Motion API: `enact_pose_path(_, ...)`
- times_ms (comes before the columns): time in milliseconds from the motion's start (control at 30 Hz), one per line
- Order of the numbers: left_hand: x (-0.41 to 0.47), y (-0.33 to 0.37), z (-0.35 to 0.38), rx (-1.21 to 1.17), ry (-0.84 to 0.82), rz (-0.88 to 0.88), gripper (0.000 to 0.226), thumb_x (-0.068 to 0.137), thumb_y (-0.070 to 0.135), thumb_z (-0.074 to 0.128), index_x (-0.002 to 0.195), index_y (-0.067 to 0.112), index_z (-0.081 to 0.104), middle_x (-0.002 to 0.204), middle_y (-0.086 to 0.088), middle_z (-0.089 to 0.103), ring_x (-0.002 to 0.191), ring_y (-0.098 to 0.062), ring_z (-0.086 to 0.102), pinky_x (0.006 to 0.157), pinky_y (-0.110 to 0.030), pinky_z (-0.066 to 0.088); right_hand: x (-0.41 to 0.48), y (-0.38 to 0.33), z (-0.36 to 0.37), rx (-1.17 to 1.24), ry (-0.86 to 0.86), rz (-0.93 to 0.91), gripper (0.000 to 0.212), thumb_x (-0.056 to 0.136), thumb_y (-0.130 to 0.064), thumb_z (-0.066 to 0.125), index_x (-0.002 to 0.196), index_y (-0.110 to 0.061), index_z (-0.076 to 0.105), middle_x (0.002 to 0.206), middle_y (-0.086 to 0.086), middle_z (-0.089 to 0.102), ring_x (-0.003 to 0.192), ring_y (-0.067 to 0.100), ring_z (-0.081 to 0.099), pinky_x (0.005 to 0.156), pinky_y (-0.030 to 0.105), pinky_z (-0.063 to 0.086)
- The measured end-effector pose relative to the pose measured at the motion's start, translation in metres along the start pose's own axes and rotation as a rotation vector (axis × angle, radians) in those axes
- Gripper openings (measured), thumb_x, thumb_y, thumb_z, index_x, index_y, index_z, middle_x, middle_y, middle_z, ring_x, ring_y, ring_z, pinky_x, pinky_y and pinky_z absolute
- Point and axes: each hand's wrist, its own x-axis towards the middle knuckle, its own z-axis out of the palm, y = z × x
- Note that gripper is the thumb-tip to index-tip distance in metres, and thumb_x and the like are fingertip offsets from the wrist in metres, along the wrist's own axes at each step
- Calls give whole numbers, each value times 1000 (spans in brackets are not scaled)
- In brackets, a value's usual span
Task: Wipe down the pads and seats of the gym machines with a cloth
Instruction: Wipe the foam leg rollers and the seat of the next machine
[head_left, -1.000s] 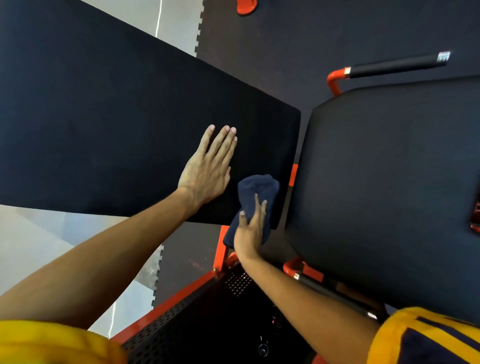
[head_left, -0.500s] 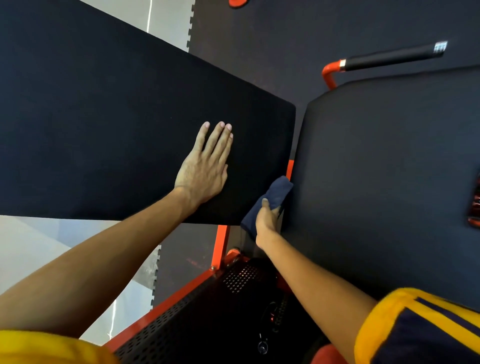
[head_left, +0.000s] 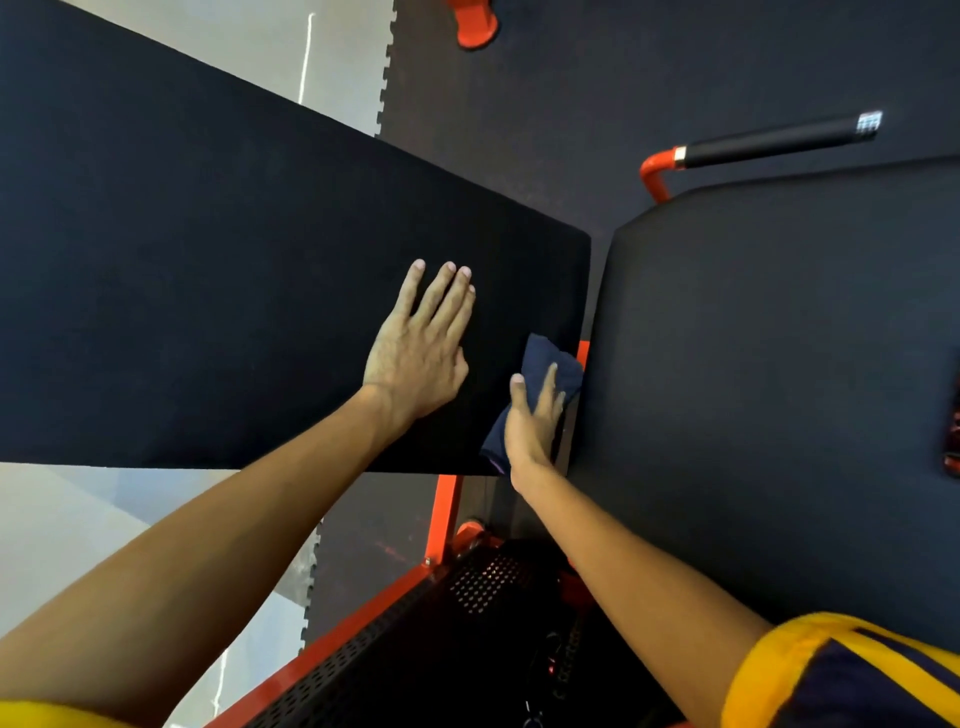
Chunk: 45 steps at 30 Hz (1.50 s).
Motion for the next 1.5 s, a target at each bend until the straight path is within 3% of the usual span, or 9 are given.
enact_pose_path(167,31,-8,1,15,20,13,70,103,49,9,161,9,0,169,-14,-5,156,-30,-8,123,-58,-6,28,-7,-5,-135,102,-181,55,108,-45,40,158,-48,18,171,-5,7,157,23,11,122,53,27)
enact_pose_path(400,52,-10,-3,-24,7,-6,67,103,50,14,162,17,8,169,-12,0,156,-30,-6,123,-58,-4,27,-15,-9,-107,102,78,55,110,-41,36,161,-35,17,168,7,18,152,33,27,121,50,27)
enact_pose_path(500,63,-11,-10,-73,11,-38,66,103,50,19,161,19,14,169,-12,3,156,-30,-4,123,-58,-4,9,-40,-3,-132,23,-201,63,105,-55,29,162,-30,19,171,5,12,157,25,14,123,47,18)
enact_pose_path(600,74,-18,-14,-79,22,-78,66,102,49,21,161,20,17,169,-12,4,156,-30,-4,124,-57,-5,28,-77,7,-200,15,-364,56,109,-44,34,162,-35,18,172,2,8,157,23,9,123,49,15)
enact_pose_path(833,89,-43,-17,-69,0,-107,69,102,56,18,162,23,8,169,-11,-1,156,-30,-7,124,-55,-6,100,-68,-22,-150,113,29,64,108,-49,35,163,-35,7,162,12,35,140,38,44,116,48,36)
enact_pose_path(933,87,-41,-14,-13,30,-95,69,102,55,10,162,22,4,169,-12,-2,156,-32,-7,124,-56,-5,96,-72,-23,-91,48,66,65,108,-50,35,163,-37,3,165,8,29,145,36,38,120,49,30)
enact_pose_path(1100,89,-39,-8,23,68,-111,70,101,54,6,162,21,3,169,-13,0,156,-34,-5,123,-57,-2,54,-75,-5,-200,-46,-282,62,109,-41,40,162,-39,9,172,-2,7,156,23,14,125,49,19)
enact_pose_path(1267,91,-35,-8,18,62,-107,69,102,54,6,162,20,2,169,-13,-1,155,-35,-5,123,-57,0,91,-113,-11,-253,-52,-437,59,108,-33,43,161,-41,17,172,-1,4,158,26,7,127,49,12)
enact_pose_path(1500,91,-34,-10,0,54,-104,69,103,53,7,162,19,1,169,-15,-2,155,-36,-6,123,-58,-1,117,-106,-34,-245,-5,-146,62,111,-41,34,164,-31,5,171,2,14,152,30,26,120,43,24)
